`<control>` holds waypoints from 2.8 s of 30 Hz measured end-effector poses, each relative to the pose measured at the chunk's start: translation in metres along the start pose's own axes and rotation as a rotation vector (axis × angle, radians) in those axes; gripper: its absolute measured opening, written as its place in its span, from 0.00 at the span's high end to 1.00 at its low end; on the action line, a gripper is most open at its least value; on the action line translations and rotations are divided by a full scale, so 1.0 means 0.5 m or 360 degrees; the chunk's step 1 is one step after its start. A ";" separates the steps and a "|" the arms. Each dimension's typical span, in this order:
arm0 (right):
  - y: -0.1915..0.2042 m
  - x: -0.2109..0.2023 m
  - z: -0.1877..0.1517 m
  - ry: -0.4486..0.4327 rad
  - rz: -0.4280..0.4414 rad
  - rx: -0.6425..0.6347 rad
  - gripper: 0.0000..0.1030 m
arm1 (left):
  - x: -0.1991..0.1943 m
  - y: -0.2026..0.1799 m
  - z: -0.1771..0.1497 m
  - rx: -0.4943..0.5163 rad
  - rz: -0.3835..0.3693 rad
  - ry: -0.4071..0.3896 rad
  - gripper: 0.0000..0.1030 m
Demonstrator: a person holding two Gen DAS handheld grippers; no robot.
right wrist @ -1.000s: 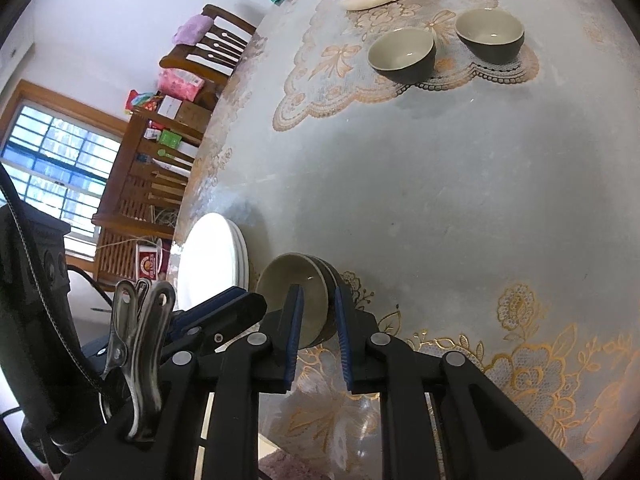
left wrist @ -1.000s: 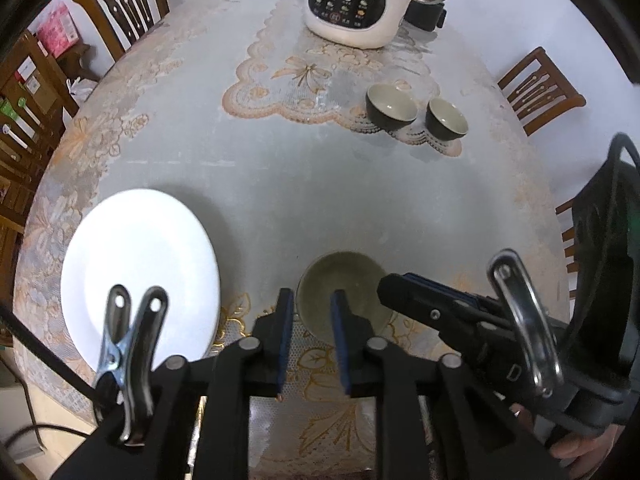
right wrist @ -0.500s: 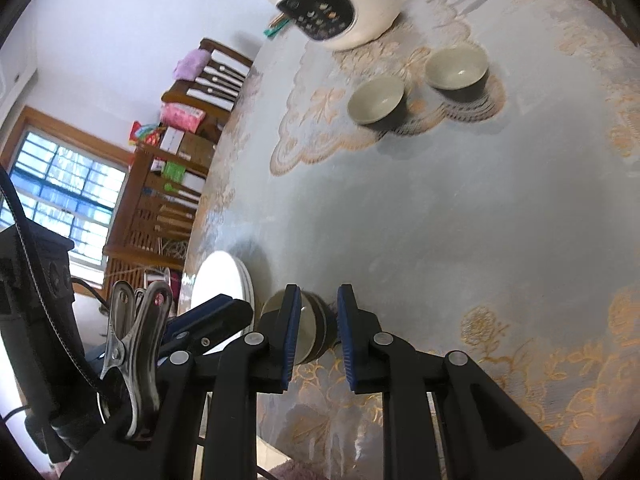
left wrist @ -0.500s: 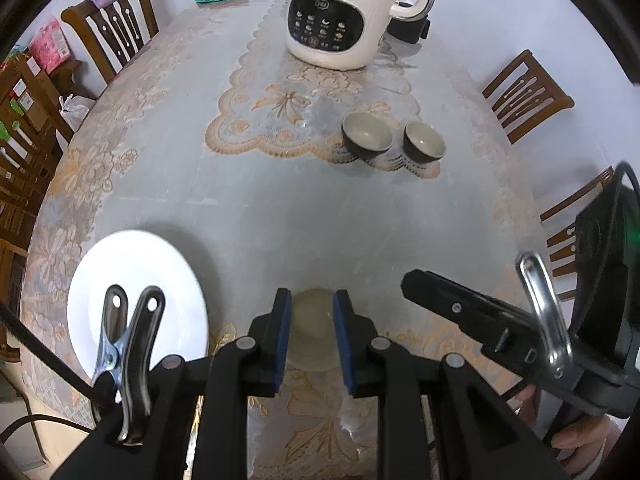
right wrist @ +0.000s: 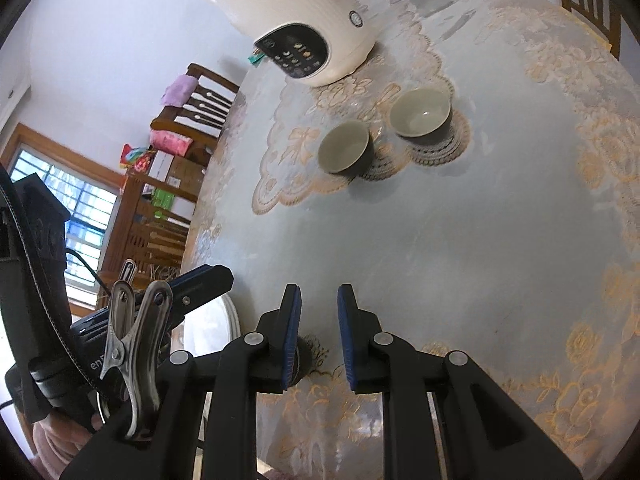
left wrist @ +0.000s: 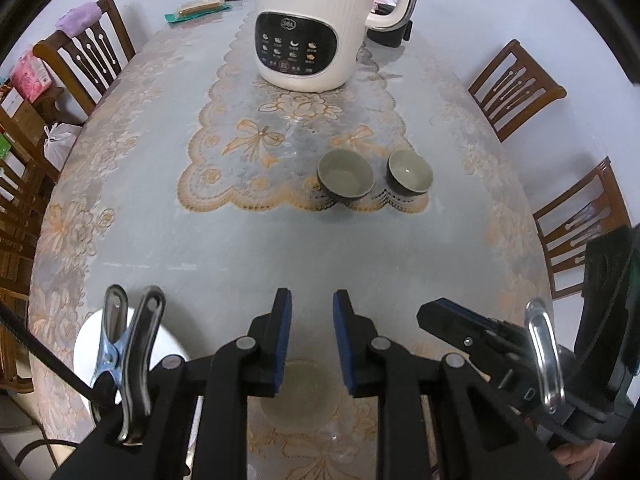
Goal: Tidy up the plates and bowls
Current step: 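Open the left gripper and move it back toward the remaining bowls, then move the left gripper to the grey-green bowls beside the appliance, then close the left gripper on the rim of the nearer grey-green bowl, then lift the bowl with the left gripper and carry it to the bowl stack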
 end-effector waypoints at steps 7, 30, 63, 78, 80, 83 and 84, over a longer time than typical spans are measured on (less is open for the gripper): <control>-0.012 0.007 0.030 -0.0019 -0.0014 0.0040 0.80 | 0.012 0.003 0.043 0.0004 0.0008 -0.0003 0.79; -0.045 0.069 0.090 -0.0093 -0.0117 0.0212 0.80 | 0.092 0.023 0.153 0.0117 -0.0022 0.0085 0.79; -0.078 0.156 0.186 -0.0129 -0.0137 0.0355 0.80 | 0.234 -0.002 0.219 0.0228 -0.0146 0.0246 0.79; -0.071 0.193 0.203 -0.0073 -0.0142 0.0303 0.80 | 0.260 -0.009 0.208 0.0280 -0.0143 0.0269 0.87; -0.079 0.201 0.204 -0.0053 -0.0144 0.0314 0.80 | 0.266 -0.009 0.210 0.0273 -0.0155 0.0276 0.88; -0.079 0.206 0.206 -0.0057 -0.0139 0.0303 0.81 | 0.273 -0.010 0.214 0.0272 -0.0186 0.0295 0.91; -0.077 0.207 0.208 -0.0054 -0.0137 0.0309 0.81 | 0.273 -0.011 0.215 0.0270 -0.0193 0.0298 0.91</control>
Point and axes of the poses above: each gripper's, at about its wrist camera, not at the fingertips, and x roughly the way its jaws point, y to its left, z to its top, the point moved 3 cm from there along x, roughly the way its jaws point, and after that the axes turned 2 degrees about y, right-handed, at the moved point
